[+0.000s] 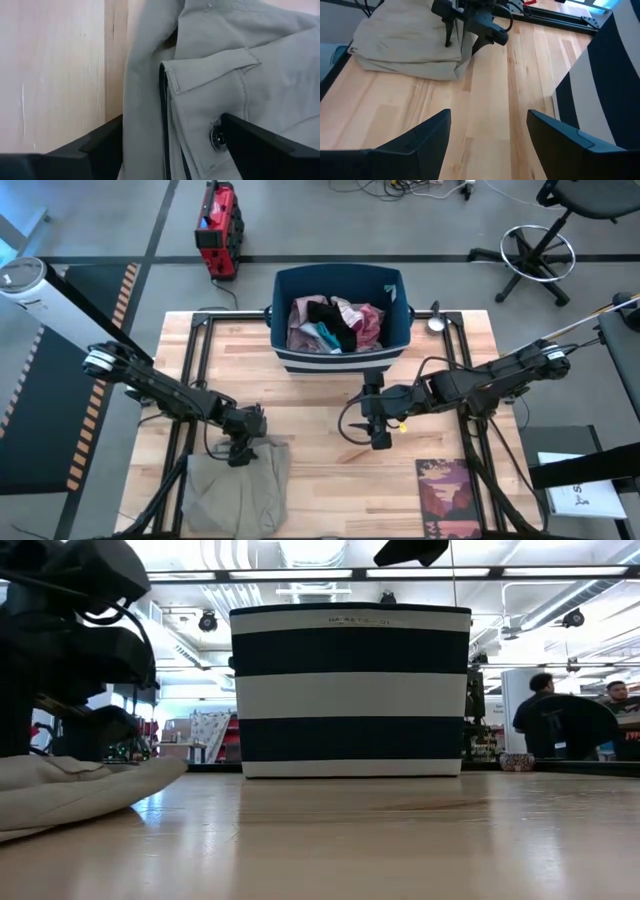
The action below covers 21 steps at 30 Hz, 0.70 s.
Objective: Sort clothes
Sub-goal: Put the gray short into the blue laundry bin
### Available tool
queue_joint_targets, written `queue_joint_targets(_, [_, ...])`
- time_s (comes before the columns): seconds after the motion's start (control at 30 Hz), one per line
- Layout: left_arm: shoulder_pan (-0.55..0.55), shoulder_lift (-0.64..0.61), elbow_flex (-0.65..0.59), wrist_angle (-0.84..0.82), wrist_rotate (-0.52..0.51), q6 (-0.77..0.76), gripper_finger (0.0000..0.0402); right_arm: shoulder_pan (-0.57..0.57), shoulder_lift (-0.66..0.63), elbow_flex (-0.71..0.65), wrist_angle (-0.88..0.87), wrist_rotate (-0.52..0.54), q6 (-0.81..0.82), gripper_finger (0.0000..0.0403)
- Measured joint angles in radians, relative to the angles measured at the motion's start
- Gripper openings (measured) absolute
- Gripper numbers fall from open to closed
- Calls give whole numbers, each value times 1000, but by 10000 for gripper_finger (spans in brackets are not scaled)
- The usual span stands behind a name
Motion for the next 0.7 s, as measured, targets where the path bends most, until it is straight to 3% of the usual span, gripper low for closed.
queue_joint_targets(0.2, [-1, 51, 6, 29, -32, -18, 199, 6, 0, -4, 2, 0, 0, 233])
queue_joint_targets(0.43, [-2, 42, 8, 72, -118, -41, 30, 7, 0, -4, 3, 2, -5, 217])
queue_joint_targets(0.6, [-1, -19, 87, -35, -155, -3, 12, 6, 0, -4, 1, 3, -9, 209])
queue_joint_targets(0.7, [-1, -57, 183, -178, -202, 41, 5, 7, 0, -4, -15, 3, -9, 204])
